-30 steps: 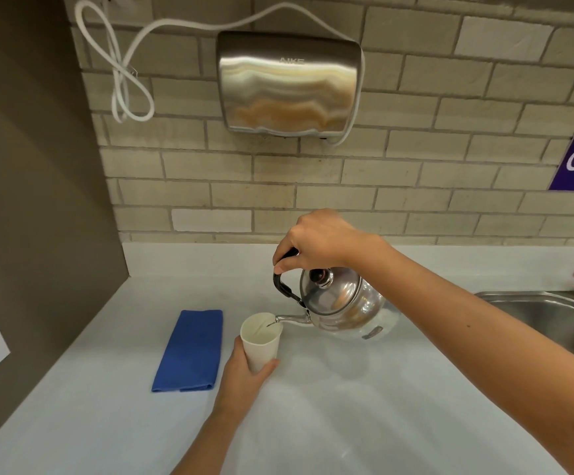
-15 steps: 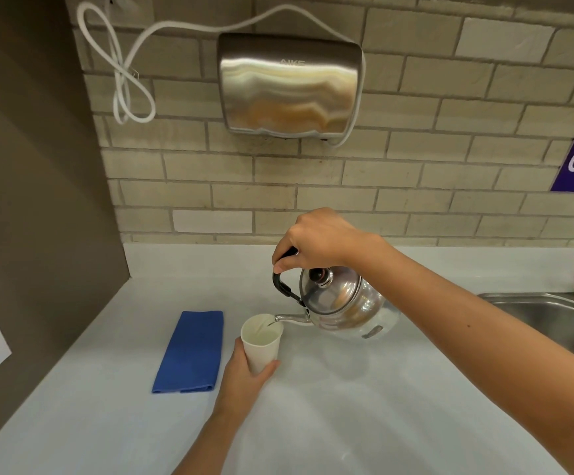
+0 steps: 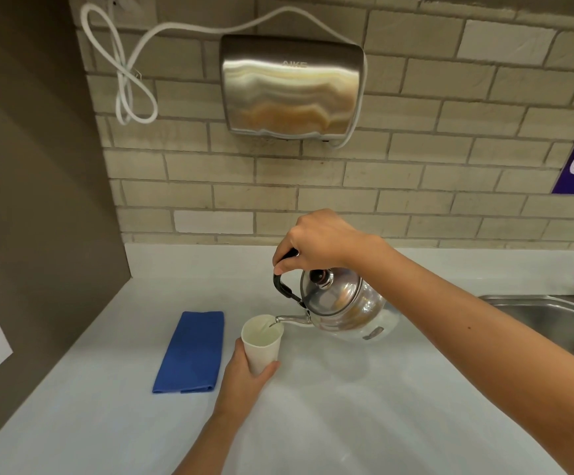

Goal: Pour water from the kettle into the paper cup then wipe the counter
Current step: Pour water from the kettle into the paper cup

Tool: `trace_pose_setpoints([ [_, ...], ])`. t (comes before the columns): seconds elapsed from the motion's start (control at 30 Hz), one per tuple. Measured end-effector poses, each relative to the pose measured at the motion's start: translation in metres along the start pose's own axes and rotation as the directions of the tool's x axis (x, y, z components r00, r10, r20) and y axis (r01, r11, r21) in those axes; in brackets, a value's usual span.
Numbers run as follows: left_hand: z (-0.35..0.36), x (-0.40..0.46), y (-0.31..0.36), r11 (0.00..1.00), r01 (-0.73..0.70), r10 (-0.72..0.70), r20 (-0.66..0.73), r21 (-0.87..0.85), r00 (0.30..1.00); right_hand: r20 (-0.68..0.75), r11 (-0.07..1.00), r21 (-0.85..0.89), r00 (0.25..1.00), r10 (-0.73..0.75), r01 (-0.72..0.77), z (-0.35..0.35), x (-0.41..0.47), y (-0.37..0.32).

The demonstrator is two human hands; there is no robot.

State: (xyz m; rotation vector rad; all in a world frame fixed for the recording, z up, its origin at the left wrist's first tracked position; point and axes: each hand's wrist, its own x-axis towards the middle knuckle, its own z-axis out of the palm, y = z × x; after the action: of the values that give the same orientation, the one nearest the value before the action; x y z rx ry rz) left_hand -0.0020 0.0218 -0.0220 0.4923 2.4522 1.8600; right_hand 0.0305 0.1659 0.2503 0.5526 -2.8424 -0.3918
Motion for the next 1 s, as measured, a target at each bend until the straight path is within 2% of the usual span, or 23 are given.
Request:
trace_pose_setpoints([
  [1.0,-0.0008,-0.0026,0.0057,1.0,0.009,-0.009,0.01,0.006,1.0,-0.019,0.998,-0.023,0.998,-0.057,0.057,0.0017,0.0034,-0.0041],
])
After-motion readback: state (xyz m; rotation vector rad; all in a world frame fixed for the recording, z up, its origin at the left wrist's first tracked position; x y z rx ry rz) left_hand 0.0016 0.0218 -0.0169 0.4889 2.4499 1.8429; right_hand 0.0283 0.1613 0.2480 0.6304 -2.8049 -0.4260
